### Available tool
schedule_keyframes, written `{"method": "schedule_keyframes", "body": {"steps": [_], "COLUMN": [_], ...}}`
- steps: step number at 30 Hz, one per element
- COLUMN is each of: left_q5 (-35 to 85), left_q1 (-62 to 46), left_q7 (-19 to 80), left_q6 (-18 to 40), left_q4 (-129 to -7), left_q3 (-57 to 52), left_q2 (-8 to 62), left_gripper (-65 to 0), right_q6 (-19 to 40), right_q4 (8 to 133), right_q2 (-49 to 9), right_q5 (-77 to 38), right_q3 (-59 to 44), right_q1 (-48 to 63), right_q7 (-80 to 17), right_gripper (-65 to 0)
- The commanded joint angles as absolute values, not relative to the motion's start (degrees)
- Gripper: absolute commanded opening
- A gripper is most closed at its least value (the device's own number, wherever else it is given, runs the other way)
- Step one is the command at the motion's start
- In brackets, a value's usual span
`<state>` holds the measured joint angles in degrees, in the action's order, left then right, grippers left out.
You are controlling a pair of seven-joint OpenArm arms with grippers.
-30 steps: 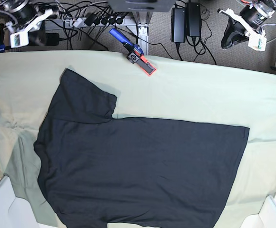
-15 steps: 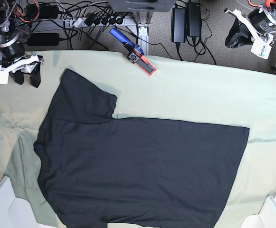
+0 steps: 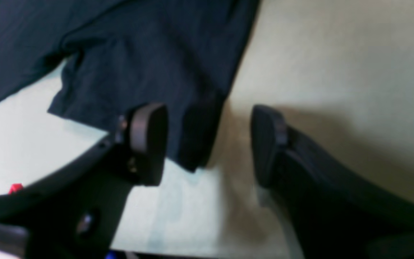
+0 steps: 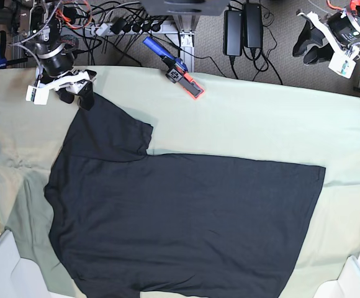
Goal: Fold the T-shirt properly
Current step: 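Grasp the dark grey T-shirt's sleeve corner with the right gripper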
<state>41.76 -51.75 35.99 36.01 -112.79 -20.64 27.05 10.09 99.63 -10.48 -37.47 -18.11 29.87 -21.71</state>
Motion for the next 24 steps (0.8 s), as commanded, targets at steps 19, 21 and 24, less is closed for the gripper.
{"method": "schedule_keyframes", "body": {"steps": [19, 21, 24], "left_q5": [42.65, 42.63, 42.65], "left_q1": [-51.86, -51.22, -49.65], "left_q7": [34.50, 34.50, 34.50], "left_q6": [36.40, 36.10, 34.92], "left_q4": [-113.65, -113.62, -113.62], "left_q3": [-21.15, -21.15, -21.41], "left_q2": [29.61, 30.24, 31.27], "left_gripper": [-38.9, -38.9, -32.4], "right_q6": [8.80, 8.80, 8.80], "right_q4": [95.55, 95.44, 95.44], "right_q2": [-3.42, -3.27, -2.98], "right_q5": [-35.31, -35.00, -33.39], "right_q3": [-17.50, -17.50, -17.50], "right_q1": [22.26, 22.24, 22.26], "right_q7": [-21.26, -21.26, -21.23], "right_gripper": [-27.9, -28.2, -40.7]}}
